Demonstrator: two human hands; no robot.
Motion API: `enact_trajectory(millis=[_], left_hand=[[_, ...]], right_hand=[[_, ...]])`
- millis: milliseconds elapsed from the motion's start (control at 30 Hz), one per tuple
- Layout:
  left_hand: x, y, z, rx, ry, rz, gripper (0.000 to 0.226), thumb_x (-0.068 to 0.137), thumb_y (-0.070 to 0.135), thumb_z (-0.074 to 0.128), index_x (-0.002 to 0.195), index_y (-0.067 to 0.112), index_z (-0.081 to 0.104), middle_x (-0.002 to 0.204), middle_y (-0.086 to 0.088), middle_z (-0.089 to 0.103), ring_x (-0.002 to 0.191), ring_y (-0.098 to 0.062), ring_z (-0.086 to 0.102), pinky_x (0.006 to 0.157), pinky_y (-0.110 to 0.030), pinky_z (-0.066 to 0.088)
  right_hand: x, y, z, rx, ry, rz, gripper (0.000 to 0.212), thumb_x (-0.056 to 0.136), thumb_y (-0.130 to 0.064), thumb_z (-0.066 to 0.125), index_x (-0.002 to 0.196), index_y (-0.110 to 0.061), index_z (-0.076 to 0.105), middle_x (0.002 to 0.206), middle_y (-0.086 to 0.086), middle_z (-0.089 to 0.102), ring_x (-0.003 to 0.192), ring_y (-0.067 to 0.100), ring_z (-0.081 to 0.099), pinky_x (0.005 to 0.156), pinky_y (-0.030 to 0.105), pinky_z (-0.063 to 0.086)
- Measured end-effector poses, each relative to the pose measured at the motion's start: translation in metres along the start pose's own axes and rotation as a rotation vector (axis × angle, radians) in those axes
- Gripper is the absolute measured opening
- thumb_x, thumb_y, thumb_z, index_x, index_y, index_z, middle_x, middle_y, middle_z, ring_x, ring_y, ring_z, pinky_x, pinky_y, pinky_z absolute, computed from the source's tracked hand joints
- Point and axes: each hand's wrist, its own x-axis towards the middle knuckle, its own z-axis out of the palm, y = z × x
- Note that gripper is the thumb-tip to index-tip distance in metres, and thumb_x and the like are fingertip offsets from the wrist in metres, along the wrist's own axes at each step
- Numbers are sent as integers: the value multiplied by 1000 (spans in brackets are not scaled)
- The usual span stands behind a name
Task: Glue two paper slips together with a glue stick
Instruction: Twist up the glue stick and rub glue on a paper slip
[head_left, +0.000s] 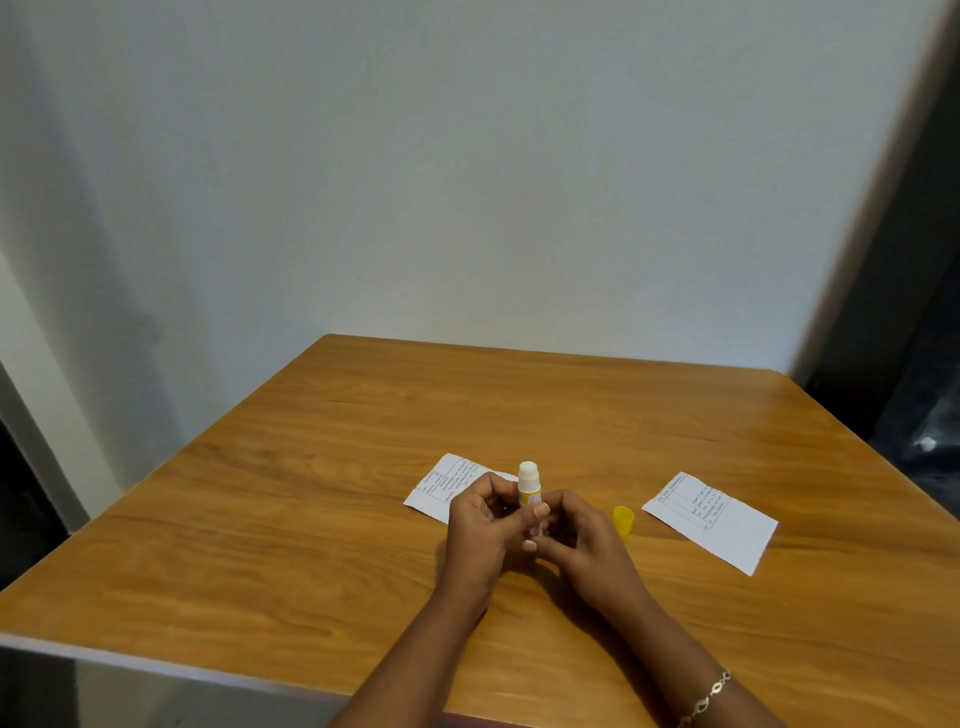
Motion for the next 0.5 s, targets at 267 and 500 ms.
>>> enact_trajectory(millis=[267,500], left_hand=[[-1,5,1,-25,45,6,27,63,-10,73,69,6,52,67,-6,61,64,-13,60,57,-22,52],[-1,1,1,-8,8,15,18,68,-11,69,77,-4,55,61,2,65,59,-9,61,51,-19,49]], right_hand=[[-1,-5,2,-9,-56,51,46,60,-18,75,101,-18,55,87,-5,63,78,3,58,69,23,50],[-2,-5,2,23,-43,67,41,63,-11,69,100,-20,53,84,5,59,76,8,55,69,30,50]])
